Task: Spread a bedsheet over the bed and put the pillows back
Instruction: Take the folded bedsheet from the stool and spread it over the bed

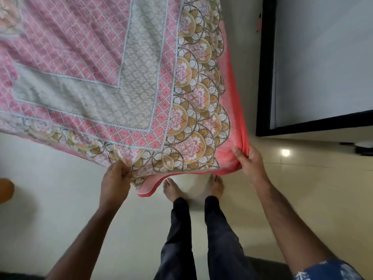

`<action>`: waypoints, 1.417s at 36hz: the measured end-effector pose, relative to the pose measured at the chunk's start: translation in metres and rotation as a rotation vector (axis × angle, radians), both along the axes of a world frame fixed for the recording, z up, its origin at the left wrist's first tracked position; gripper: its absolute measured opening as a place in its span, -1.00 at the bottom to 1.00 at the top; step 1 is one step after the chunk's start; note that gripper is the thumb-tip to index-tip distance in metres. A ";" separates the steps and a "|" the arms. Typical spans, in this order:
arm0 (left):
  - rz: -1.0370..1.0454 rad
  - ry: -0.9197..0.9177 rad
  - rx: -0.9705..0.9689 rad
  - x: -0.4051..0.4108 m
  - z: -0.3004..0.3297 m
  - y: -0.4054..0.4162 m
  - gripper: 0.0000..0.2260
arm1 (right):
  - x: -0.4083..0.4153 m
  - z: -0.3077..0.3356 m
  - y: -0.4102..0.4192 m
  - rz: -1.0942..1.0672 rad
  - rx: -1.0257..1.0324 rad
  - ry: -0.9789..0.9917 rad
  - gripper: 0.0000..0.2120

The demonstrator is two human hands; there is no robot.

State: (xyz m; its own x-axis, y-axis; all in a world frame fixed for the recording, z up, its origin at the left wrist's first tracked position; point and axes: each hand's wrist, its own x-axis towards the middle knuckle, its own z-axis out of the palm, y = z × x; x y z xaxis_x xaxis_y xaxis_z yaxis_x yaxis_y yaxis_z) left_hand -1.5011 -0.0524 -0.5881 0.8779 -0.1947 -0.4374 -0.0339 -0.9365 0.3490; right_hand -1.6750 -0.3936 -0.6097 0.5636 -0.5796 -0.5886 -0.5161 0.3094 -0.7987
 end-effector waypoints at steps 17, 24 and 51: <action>-0.047 0.086 0.033 -0.040 -0.011 -0.041 -0.76 | -0.026 -0.001 -0.049 0.045 -0.030 0.116 -0.64; -0.191 0.219 0.076 -0.033 -0.031 -0.044 -0.80 | -0.020 -0.034 -0.050 0.068 -0.175 0.351 -0.76; 0.114 0.043 -0.131 0.143 0.093 0.154 -0.73 | 0.293 0.104 0.211 0.872 -0.397 0.056 -0.80</action>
State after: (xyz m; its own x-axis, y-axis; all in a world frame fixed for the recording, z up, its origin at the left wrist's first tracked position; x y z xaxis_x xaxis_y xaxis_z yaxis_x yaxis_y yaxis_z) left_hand -1.3581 0.1013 -0.4951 0.8786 -0.1522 -0.4527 0.0881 -0.8799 0.4668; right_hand -1.3818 -0.1822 -0.5058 0.8678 -0.1331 -0.4788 -0.4776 -0.4896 -0.7295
